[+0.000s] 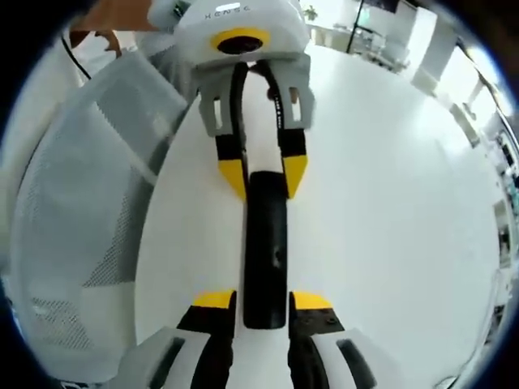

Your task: Press the specified remote control buttons in sequence, fully releasing each button before pressing the next.

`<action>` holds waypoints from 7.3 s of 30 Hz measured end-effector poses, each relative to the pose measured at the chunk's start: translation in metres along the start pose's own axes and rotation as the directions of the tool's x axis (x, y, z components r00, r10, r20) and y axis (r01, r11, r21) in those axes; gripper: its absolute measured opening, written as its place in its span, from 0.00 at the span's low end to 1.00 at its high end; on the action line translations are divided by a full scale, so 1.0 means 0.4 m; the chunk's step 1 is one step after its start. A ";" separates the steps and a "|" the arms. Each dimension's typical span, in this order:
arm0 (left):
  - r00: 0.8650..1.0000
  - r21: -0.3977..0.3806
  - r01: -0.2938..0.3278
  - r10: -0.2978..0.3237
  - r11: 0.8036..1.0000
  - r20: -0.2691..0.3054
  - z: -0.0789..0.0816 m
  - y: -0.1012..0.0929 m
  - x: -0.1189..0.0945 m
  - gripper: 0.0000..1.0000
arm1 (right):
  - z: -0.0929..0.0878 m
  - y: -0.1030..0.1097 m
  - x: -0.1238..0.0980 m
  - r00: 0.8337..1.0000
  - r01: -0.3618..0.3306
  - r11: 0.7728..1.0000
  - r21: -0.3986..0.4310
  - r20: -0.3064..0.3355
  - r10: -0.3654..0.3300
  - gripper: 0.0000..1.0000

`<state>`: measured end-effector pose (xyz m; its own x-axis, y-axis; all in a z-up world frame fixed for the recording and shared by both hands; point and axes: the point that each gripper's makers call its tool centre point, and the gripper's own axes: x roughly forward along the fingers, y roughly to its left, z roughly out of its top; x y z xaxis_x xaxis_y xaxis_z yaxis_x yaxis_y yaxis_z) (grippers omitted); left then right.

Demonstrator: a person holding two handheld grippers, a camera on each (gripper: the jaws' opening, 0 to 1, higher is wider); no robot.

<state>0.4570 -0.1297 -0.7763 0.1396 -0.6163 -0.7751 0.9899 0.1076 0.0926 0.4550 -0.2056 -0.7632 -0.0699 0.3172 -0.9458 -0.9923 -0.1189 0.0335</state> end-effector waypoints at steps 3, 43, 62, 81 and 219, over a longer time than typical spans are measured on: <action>1.000 0.000 0.000 0.000 1.000 0.000 0.000 0.000 0.000 0.24 | -0.009 0.000 0.000 1.000 0.001 1.000 0.004 -0.003 -0.001 0.21; 1.000 0.001 0.009 -0.009 1.000 0.002 0.000 -0.001 0.001 0.24 | -0.066 -0.004 0.023 0.999 0.002 1.000 0.027 -0.043 -0.001 0.20; 1.000 0.001 0.005 -0.005 1.000 -0.001 0.001 0.001 0.001 0.24 | -0.068 -0.005 0.032 0.999 0.008 1.000 0.021 -0.045 -0.007 0.20; 1.000 0.009 -0.003 0.003 1.000 -0.002 0.001 0.001 0.001 0.24 | -0.067 -0.007 0.032 0.999 0.023 1.000 0.012 -0.039 -0.023 0.19; 0.998 0.047 -0.021 0.024 0.999 -0.066 0.006 0.306 0.037 0.25 | -0.096 -0.320 0.006 0.986 0.150 0.984 0.092 0.052 -0.155 0.23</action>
<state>0.5801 -0.1274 -0.7748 0.1612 -0.5603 -0.8124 0.9869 0.0837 0.1381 0.5858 -0.2257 -0.7821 0.0800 0.3801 -0.9215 -0.9967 0.0175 -0.0793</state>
